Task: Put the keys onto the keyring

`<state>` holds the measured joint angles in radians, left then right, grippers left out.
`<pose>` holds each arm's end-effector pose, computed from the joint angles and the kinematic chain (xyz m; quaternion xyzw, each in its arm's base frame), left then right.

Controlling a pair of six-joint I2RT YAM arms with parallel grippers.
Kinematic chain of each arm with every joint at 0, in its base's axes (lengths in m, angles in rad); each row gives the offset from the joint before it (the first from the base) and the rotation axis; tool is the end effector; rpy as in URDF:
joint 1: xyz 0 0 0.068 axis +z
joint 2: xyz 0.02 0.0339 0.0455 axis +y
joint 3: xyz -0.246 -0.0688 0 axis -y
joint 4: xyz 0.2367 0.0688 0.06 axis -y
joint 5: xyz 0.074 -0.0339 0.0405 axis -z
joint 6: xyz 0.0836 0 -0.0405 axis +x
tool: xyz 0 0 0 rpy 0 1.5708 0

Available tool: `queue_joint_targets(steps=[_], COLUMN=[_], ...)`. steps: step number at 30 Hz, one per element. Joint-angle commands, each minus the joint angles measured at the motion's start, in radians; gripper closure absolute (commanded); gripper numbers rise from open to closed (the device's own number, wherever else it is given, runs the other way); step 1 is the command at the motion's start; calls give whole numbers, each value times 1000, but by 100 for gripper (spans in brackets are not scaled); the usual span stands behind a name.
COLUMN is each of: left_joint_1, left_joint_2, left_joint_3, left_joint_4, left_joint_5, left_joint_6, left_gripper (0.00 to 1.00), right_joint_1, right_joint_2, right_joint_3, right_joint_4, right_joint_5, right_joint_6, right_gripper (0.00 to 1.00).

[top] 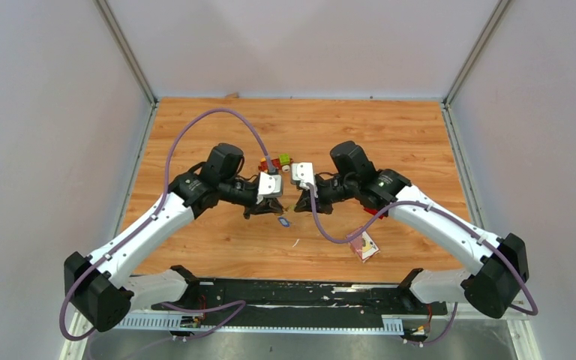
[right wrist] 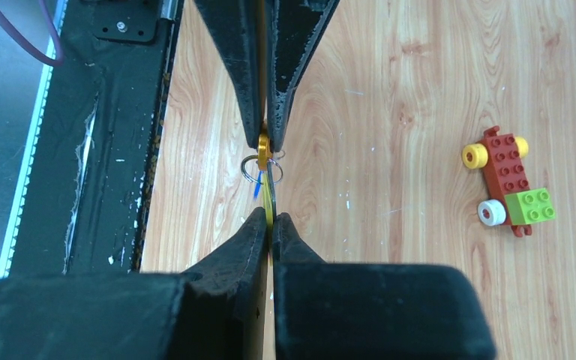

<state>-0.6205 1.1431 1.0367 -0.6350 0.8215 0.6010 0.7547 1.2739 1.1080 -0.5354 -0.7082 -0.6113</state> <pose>0.1729 -0.1988 0.2834 0.6130 0.5952 -0.3690 0.3658 0.1787 0.2427 0.2801 -0.6502 0.5677 0.3420 0.3715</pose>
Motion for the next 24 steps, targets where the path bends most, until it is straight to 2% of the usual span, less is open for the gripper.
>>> queue_joint_targets(steps=[1, 6, 11, 16, 19, 24], left_joint_1=[3, 5, 30, 141, 188, 241], left_joint_2=[2, -36, -108, -151, -174, -214], left_joint_3=[-56, -120, -155, -163, -158, -155], left_joint_4=[32, 84, 120, 103, 113, 182], left_joint_5=[-7, -44, -148, -190, -293, -457], left_joint_6=[34, 35, -6, -47, -81, -158], left_gripper=[86, 61, 38, 20, 13, 11], right_joint_1=[-8, -15, -17, -17, -4, 109], right_joint_2=[17, 15, 7, 34, 71, 150], right_joint_3=[37, 29, 19, 19, 18, 2], right_joint_4=[-7, -35, -81, -124, -135, -102], right_joint_5=[42, 118, 229, 328, 403, 516], right_joint_6=[2, -14, -58, -113, -135, -156], right_gripper=[100, 100, 100, 100, 100, 100])
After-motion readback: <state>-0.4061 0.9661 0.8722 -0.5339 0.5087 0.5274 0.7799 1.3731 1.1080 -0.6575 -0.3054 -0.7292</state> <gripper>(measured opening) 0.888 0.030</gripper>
